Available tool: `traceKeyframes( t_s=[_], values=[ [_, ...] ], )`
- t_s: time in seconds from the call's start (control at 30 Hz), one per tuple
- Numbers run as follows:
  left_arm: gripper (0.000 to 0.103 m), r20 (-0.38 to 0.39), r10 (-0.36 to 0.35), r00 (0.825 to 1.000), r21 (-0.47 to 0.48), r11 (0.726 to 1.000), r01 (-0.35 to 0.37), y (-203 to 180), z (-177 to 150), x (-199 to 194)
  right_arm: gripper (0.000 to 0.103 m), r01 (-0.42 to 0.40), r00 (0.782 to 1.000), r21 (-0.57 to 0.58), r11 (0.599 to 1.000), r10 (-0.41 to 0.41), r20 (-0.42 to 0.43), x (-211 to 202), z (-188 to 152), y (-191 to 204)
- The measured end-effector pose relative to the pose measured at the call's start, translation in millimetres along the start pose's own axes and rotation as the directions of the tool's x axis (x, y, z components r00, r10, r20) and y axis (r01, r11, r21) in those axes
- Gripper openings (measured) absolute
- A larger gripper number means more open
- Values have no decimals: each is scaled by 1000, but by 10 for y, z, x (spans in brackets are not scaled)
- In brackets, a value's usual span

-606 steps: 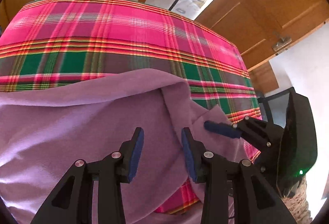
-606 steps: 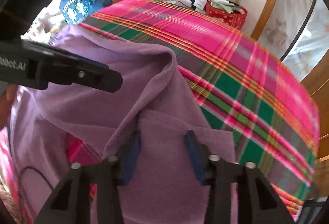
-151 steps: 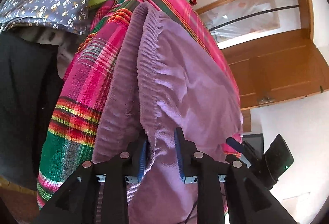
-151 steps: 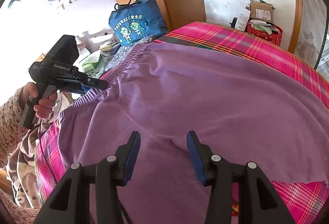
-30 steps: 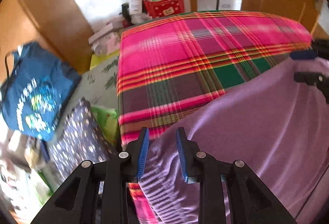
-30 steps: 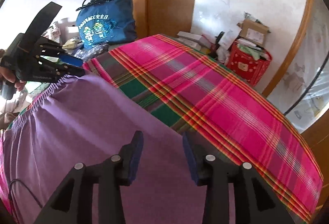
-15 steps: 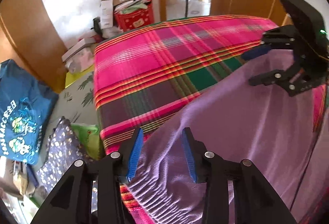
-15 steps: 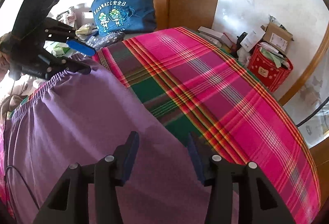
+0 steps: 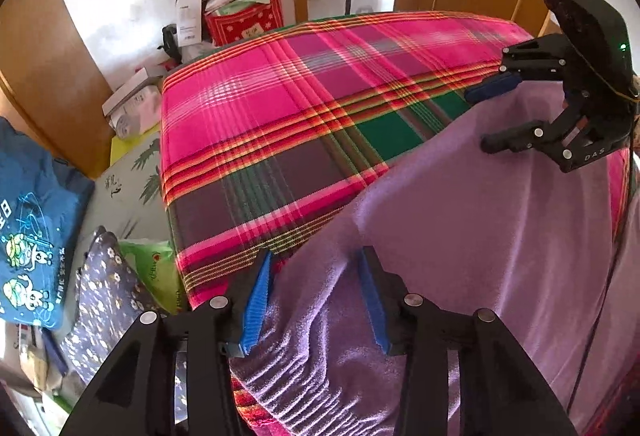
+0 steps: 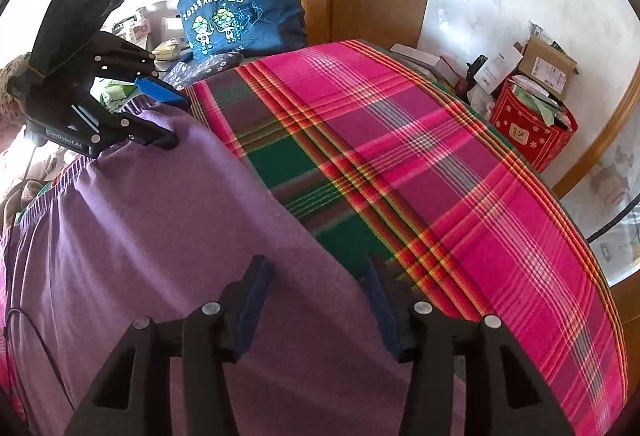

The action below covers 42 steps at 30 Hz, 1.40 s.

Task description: Fold clothes

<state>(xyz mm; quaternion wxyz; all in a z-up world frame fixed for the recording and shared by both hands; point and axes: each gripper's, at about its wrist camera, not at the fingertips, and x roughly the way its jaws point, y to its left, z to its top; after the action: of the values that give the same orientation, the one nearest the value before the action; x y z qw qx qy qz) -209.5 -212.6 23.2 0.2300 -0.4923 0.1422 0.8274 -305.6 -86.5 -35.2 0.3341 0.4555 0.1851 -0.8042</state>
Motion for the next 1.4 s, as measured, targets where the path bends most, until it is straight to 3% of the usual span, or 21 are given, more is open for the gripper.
traceKeyframes(
  t_s=[0.23, 0.33, 0.4, 0.47, 0.67, 1.1, 1.4],
  values=[
    [46, 11, -11, 1000, -19, 1000, 11, -2, -26, 0, 50, -20, 1000, 29, 999, 20, -9, 10, 3, -37],
    [37, 20, -18, 1000, -5, 1000, 18, -25, -30, -4, 39, -31, 999, 22, 999, 31, -12, 3, 7, -9],
    [20, 15, -7, 1000, 28, 1000, 7, -95, -20, -8, 33, -35, 999, 5, 999, 35, -6, -11, -3, 30],
    [12, 8, 8, 1000, 64, 998, -9, -173, -7, -12, 24, -32, 999, -16, 999, 32, 2, -26, -13, 71],
    [7, 18, 86, 996, 92, 992, -88, -261, -16, -52, 6, 4, 1000, -52, 999, -3, 23, -78, -42, 196],
    [6, 146, 202, 969, 125, 967, -220, -542, -118, -725, 5, 62, 993, -54, 997, -56, 104, -701, -123, 575],
    [6, 170, 222, 960, 132, 961, -245, -793, -359, -1168, 5, 83, 986, -79, 993, -70, 151, -1268, -238, 1033]
  ],
)
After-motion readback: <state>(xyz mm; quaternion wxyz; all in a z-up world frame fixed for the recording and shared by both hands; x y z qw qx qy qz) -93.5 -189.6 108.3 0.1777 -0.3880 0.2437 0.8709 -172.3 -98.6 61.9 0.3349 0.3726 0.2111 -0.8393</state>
